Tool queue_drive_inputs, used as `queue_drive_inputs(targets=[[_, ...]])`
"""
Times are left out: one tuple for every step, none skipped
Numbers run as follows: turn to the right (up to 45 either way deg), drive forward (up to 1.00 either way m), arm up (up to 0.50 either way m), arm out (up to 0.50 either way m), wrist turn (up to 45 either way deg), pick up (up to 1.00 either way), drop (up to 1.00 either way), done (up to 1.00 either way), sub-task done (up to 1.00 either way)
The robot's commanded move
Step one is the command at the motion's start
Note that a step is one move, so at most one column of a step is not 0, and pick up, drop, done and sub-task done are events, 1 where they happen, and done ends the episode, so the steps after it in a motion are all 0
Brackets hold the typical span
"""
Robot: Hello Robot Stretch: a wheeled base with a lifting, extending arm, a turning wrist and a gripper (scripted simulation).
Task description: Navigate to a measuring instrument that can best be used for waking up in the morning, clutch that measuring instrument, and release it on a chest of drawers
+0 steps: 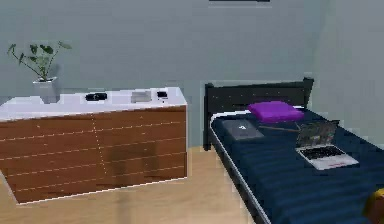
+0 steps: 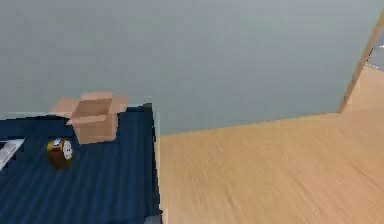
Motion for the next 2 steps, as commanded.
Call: queue_drive_inputs(targets=[[-33.0,0.00,0.00,0.00,0.0,0.00,0.00,0.00,0.00],[42.0,0.00,0.00,0.00,0.0,0.00,0.00,0.00,0.00]])
